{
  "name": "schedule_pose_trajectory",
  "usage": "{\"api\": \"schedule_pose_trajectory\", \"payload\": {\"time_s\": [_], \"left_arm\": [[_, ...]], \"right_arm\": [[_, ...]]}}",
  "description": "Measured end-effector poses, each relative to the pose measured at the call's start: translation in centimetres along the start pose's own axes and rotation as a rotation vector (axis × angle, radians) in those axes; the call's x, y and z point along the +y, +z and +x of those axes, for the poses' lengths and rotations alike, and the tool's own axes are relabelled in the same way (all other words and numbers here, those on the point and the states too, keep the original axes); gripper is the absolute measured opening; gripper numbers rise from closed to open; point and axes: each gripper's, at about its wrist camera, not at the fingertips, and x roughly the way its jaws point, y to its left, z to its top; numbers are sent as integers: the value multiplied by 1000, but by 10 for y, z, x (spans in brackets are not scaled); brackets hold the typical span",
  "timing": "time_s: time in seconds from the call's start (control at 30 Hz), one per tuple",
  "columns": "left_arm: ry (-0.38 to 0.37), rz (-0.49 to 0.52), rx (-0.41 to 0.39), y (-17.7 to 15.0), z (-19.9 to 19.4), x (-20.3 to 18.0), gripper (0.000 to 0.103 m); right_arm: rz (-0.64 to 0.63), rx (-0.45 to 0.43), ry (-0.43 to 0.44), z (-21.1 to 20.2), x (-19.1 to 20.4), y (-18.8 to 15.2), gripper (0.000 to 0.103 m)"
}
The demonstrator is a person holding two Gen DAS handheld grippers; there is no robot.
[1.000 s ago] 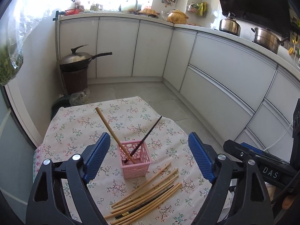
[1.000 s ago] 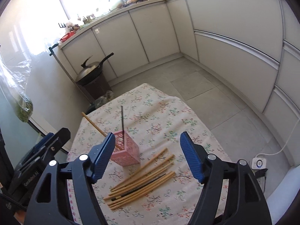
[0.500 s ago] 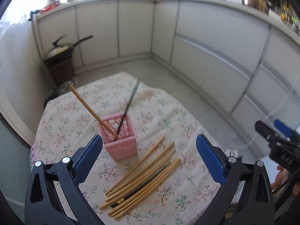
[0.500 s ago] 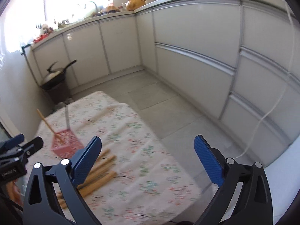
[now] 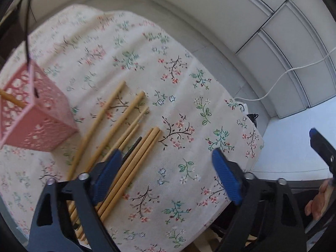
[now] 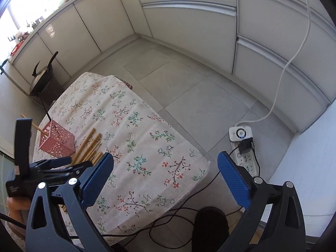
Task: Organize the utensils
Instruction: 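Grasp another bamboo chopstick from the pile with the left tool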
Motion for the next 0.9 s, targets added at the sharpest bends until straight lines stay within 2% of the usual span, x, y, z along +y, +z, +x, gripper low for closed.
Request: {"api": "schedule_pose_trajectory", "payload": {"time_s": [0.17, 0.27, 0.37, 0.47, 0.9], "left_arm": [[33, -1, 64, 6, 24, 6, 41], [61, 25, 75, 7, 33, 4, 27], [80, 36, 82, 9, 36, 3, 18], [78, 42, 105, 9, 40, 4, 14], [71, 20, 113, 2, 40, 15, 13]], "right_arm": [[20, 64, 47, 8, -2, -2, 96], [-5, 65, 48, 8, 2, -3, 96], [-25, 77, 43, 12, 6, -3, 96], [-26, 84, 42, 13, 6, -3, 96], [-24, 101, 32, 20, 4, -2, 96]]}}
